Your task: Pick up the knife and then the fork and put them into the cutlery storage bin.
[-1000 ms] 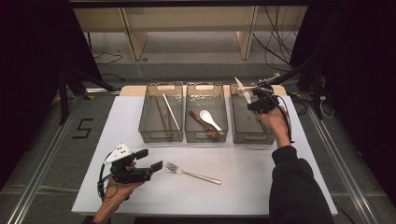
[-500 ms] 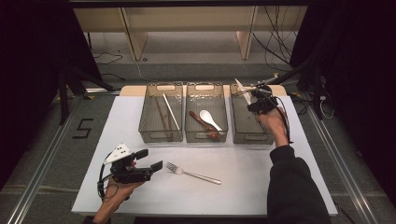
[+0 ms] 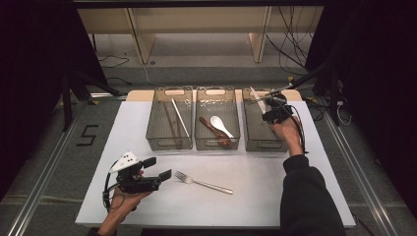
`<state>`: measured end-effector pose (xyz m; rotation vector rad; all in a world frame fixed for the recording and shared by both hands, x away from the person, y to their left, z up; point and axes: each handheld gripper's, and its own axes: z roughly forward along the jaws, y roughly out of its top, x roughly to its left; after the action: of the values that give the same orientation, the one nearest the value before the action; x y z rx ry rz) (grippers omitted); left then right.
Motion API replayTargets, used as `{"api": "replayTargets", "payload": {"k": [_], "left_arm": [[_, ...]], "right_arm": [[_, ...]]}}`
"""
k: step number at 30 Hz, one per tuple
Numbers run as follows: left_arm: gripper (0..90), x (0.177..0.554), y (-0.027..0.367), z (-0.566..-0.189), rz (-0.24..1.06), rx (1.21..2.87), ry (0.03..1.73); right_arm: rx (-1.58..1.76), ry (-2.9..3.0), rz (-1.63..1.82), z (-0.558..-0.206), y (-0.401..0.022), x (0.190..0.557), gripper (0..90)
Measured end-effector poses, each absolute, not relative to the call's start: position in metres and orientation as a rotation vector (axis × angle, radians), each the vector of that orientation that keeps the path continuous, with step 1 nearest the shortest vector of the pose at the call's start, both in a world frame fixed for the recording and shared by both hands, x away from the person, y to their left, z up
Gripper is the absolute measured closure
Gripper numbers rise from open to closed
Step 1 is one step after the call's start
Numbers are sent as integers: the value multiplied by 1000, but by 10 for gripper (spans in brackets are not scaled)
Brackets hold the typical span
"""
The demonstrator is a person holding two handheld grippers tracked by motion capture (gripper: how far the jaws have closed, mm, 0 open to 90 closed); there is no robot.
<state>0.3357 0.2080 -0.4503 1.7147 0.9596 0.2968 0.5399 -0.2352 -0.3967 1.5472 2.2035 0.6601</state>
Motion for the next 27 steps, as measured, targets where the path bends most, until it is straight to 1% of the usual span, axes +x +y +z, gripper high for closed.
{"api": "replayTargets", "payload": {"k": [6,7,9,13,17,21,27], "left_arm": [[166,336,207,-450,298,1711,962],[167,336,208,-450,298,1717,959],[166,336,208,-450,297,1715,960],[167,336,208,-450,298,1719,959],[167,336,208,-450,296,1710,964],[167,336,208,-451,299,1715,962],[167,336,208,-450,300,1714,963]], "right_arm": [[1578,2203,605,-405,-236,541,786],[1586,2197,608,-405,-236,541,764],[1589,2186,636,-401,-236,541,648],[1561,2200,672,-393,-232,537,527],[1509,2240,723,-386,-224,529,445],[1441,2289,771,-378,-214,516,386],[1316,2368,869,-367,-192,488,331]]}}
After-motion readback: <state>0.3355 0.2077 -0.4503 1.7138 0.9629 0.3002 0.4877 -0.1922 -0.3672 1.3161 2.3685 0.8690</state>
